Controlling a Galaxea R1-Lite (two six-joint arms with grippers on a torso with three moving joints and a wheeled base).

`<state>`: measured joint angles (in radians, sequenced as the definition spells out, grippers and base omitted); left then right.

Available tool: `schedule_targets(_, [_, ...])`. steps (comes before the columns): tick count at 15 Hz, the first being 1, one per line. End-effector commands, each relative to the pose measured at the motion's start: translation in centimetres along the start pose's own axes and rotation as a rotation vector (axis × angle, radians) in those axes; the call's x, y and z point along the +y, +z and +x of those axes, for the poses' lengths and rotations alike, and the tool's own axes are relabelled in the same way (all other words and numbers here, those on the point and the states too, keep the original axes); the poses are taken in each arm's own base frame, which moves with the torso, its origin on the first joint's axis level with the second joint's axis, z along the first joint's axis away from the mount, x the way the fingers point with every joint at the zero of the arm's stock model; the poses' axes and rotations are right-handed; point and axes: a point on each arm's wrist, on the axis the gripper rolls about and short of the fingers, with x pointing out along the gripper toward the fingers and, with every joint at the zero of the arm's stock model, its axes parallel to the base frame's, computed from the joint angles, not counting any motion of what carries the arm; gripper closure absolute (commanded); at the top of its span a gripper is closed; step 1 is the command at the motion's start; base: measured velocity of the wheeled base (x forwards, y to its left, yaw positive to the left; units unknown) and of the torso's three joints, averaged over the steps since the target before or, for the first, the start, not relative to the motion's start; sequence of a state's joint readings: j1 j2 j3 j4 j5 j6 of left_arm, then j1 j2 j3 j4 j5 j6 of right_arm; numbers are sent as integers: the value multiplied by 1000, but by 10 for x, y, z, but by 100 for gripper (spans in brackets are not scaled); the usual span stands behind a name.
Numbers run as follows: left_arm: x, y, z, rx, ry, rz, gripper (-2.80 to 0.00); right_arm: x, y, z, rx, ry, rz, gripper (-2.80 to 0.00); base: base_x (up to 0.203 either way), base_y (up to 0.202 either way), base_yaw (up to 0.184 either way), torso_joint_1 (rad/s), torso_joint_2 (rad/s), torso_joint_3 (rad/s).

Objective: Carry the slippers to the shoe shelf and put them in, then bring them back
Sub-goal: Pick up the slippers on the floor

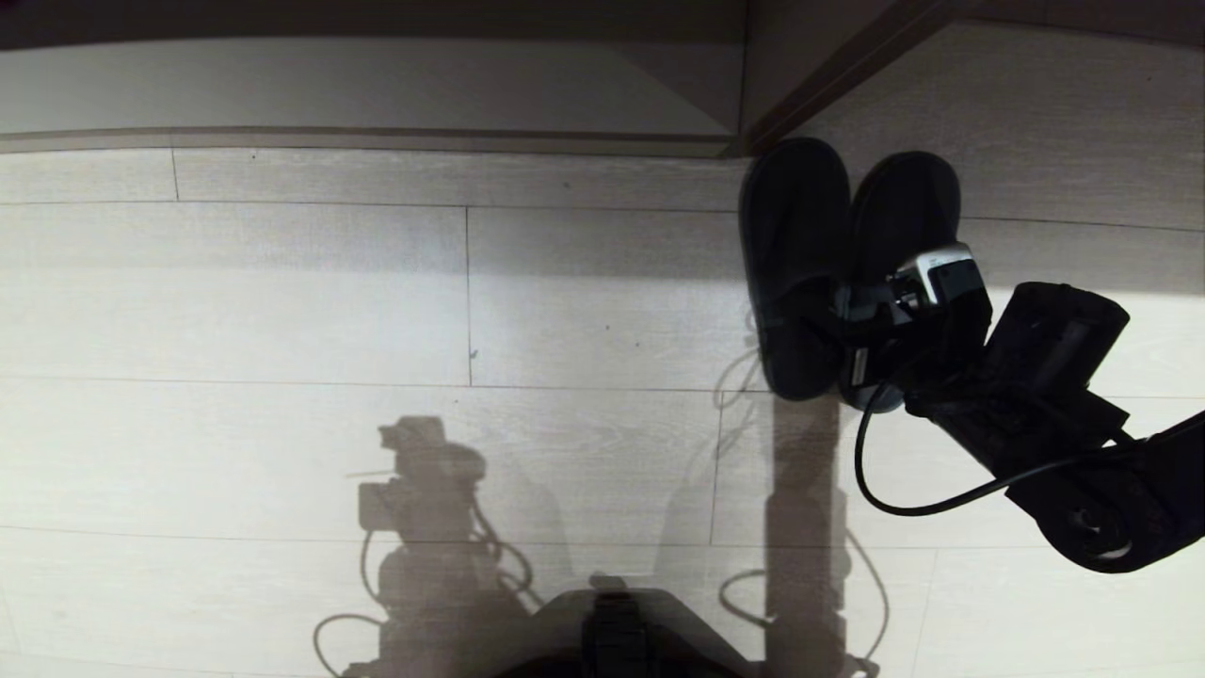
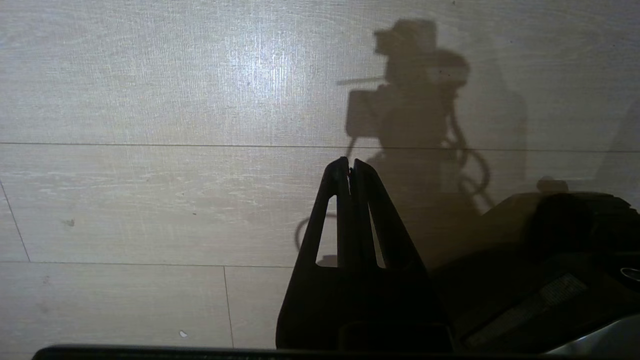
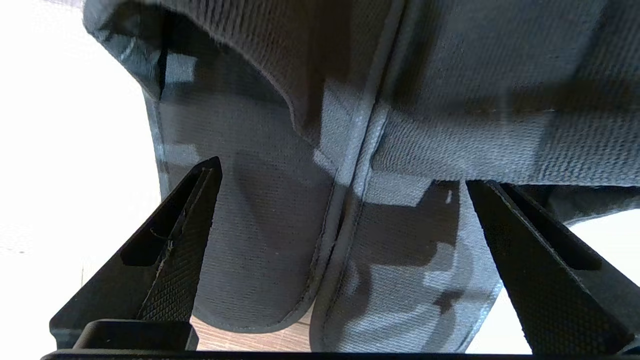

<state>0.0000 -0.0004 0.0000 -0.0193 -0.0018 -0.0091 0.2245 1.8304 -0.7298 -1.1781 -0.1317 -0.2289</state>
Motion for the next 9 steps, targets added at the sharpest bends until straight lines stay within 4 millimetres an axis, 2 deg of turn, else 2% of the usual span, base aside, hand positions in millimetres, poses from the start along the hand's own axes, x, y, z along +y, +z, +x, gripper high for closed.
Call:
schedule_targets(1, [0, -2, 1, 7, 0, 0, 0, 0, 2, -2, -7, -4, -3, -280, 0, 0, 0, 0, 0, 0])
schedule_targets(9, [0, -2, 1, 7, 0, 0, 0, -1, 5, -9, 36, -22, -19, -280, 0, 0, 0, 0, 0, 0])
